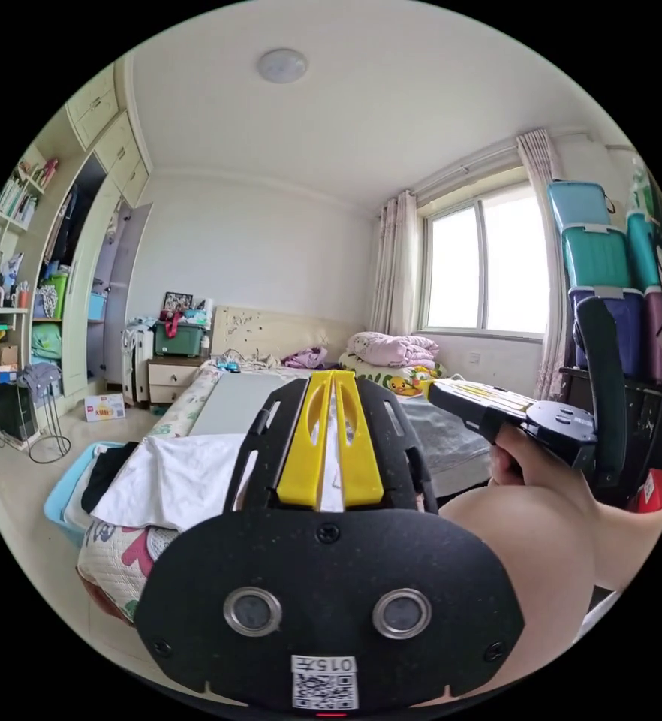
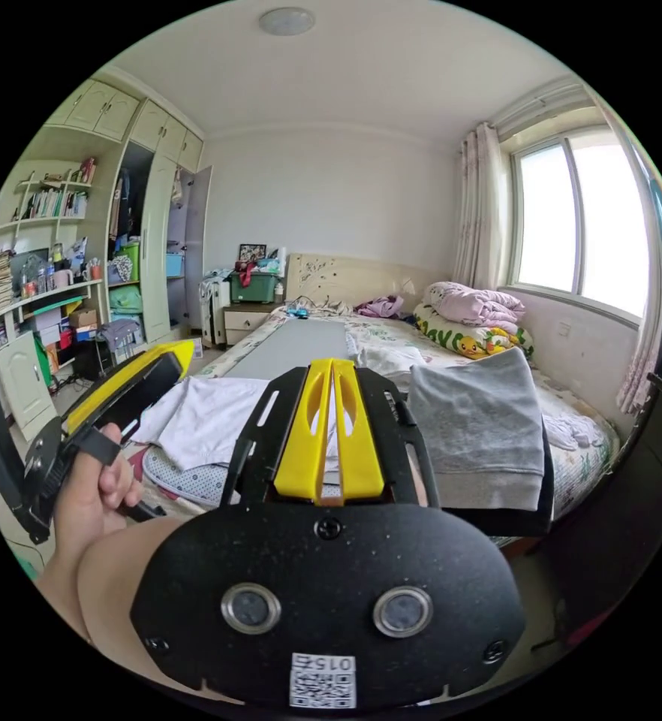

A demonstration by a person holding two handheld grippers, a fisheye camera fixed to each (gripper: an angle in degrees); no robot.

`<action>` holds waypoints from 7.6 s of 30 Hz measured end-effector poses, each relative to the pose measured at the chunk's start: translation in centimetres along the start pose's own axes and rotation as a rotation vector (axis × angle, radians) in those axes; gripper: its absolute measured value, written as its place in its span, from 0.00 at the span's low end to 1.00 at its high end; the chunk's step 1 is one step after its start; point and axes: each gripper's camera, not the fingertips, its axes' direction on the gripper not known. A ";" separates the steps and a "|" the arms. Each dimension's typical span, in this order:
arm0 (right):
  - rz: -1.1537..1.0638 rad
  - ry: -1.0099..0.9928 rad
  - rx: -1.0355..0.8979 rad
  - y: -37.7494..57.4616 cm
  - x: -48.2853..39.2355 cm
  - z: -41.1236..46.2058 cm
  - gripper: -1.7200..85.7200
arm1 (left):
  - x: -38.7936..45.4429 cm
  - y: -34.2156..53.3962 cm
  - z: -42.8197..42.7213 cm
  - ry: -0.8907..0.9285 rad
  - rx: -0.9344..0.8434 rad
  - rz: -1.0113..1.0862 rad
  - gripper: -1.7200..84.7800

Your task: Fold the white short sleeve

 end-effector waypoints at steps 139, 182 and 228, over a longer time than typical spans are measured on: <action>-0.529 -0.422 -0.438 -18.4 9.8 35.1 0.04 | -24.7 -4.8 24.1 0.159 -0.500 0.284 0.02; -0.197 -0.585 -0.487 -22.6 23.1 37.6 0.01 | -41.7 9.2 6.2 0.033 -0.703 -0.238 0.02; -0.551 -0.639 -0.846 -6.0 21.0 22.1 0.03 | -32.1 8.6 4.9 0.066 -0.890 -0.083 0.08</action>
